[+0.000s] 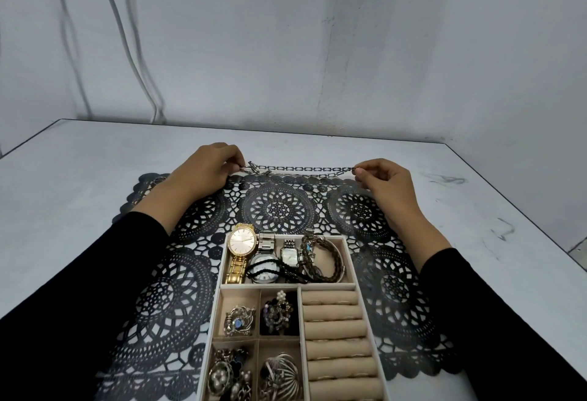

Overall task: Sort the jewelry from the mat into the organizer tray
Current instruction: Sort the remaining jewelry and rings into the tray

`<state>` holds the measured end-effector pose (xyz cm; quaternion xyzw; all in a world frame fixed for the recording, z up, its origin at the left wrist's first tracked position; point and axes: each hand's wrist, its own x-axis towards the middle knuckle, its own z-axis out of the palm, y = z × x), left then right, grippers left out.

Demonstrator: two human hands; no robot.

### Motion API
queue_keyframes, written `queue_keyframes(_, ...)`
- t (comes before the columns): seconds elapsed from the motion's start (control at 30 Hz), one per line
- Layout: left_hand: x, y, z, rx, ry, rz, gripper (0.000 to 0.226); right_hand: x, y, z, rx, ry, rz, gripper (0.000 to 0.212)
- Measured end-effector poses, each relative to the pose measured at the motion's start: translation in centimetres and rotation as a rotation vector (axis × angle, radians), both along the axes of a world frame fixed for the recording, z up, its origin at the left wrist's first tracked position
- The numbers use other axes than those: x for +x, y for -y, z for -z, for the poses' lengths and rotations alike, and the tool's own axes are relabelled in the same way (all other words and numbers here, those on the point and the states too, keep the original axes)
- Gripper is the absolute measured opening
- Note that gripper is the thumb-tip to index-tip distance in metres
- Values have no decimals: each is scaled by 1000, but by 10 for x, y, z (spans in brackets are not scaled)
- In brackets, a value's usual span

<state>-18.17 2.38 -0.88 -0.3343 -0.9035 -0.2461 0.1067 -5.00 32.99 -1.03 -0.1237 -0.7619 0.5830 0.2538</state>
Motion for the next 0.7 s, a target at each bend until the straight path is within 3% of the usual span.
queue_keyframes(0.37, 4, 0, -2, 122, 116, -56, 17, 0, -3, 2, -23, -6, 45, 7)
queue_keyframes(0.7, 11, 2, -6, 417, 241, -51, 16, 1, -1, -3, -64, -35, 79, 6)
